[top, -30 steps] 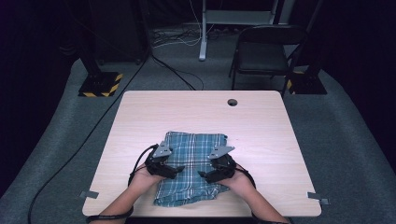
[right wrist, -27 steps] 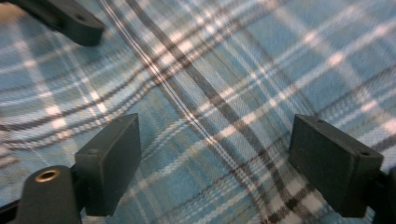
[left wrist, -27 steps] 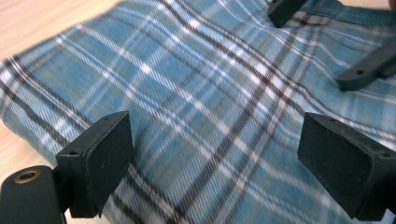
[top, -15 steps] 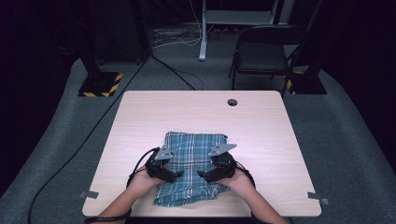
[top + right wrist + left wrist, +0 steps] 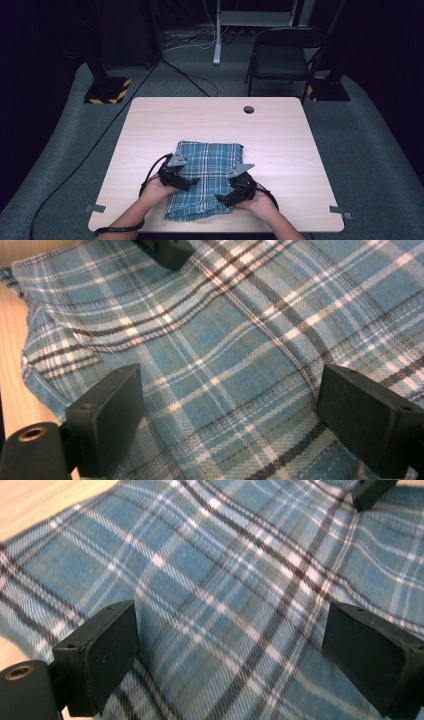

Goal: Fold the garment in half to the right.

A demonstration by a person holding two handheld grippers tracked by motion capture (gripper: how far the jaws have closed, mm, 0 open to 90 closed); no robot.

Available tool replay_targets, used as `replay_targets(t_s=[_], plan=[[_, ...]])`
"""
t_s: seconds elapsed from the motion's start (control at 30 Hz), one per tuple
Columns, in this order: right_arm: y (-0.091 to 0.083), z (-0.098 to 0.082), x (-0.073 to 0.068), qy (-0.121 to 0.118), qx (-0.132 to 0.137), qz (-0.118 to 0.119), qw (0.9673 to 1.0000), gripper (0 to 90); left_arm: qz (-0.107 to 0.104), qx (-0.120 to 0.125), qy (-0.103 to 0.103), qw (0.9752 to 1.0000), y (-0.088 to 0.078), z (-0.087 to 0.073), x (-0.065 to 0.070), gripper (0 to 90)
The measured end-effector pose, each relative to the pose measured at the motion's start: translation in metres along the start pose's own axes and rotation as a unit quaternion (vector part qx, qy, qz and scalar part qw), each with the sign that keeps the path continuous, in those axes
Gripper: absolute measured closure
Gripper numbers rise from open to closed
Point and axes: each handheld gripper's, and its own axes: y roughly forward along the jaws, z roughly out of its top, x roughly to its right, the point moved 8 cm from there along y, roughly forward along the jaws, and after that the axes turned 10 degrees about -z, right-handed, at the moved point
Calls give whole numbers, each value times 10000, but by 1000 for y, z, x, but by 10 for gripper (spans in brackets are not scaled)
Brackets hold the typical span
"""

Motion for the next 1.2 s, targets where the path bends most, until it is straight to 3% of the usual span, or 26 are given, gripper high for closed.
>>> replay_targets(t_s=[0.13,0.4,0.53,0.77,0.97,1.2], plan=[[5,-7,1,79,-55,-25,10000,94,-22,135,-72,9999,3,6,-2,79],[8,-13,3,371,-19,62,9993,87,-23,-17,-162,9999,12,0,-11,77],[5,-11,2,309,-111,27,9995,98,27,-85,-93,9999,15,-2,-11,74],[-6,18,13,331,200,-72,9992,108,102,-16,-110,9999,0,2,-6,82],[13,36,29,485,202,-220,9984,112,75,90,-14,9999,-14,1,6,84],[34,64,35,193,332,-488,9981,137,8,47,34,10000,-17,-4,17,85]])
